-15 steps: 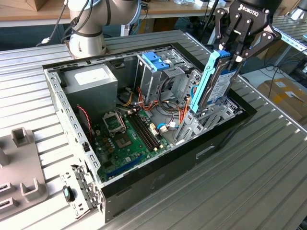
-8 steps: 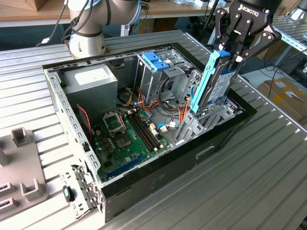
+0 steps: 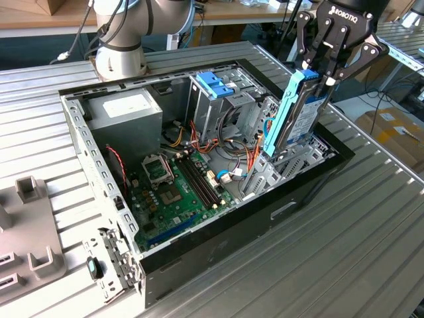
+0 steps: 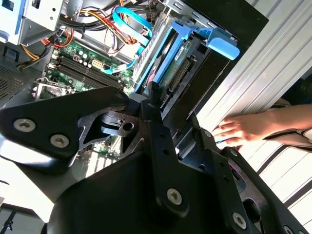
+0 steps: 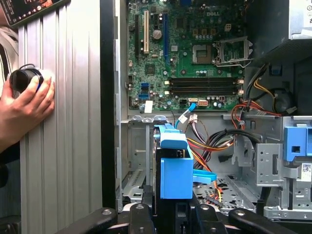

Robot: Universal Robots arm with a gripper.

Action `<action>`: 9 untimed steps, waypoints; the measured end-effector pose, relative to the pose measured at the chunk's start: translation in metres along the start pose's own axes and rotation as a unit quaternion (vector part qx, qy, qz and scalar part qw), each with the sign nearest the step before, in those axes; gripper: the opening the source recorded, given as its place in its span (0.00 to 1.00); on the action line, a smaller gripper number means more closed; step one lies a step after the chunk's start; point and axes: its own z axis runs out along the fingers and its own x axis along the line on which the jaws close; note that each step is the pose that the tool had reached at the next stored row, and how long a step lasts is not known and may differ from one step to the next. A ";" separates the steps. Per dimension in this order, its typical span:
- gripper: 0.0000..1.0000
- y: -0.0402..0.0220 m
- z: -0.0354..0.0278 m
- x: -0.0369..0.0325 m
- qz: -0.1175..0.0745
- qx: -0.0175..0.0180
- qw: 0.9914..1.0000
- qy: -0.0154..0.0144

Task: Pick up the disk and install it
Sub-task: 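Insert the disk into the insertion slot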

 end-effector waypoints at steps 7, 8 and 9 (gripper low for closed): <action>0.35 0.0000 0.0016 -0.0001 -0.001 0.000 1.000 0.000; 0.35 0.0000 0.0017 -0.0002 -0.001 0.000 1.000 0.000; 0.35 0.0000 0.0017 -0.0002 -0.001 0.000 1.000 0.000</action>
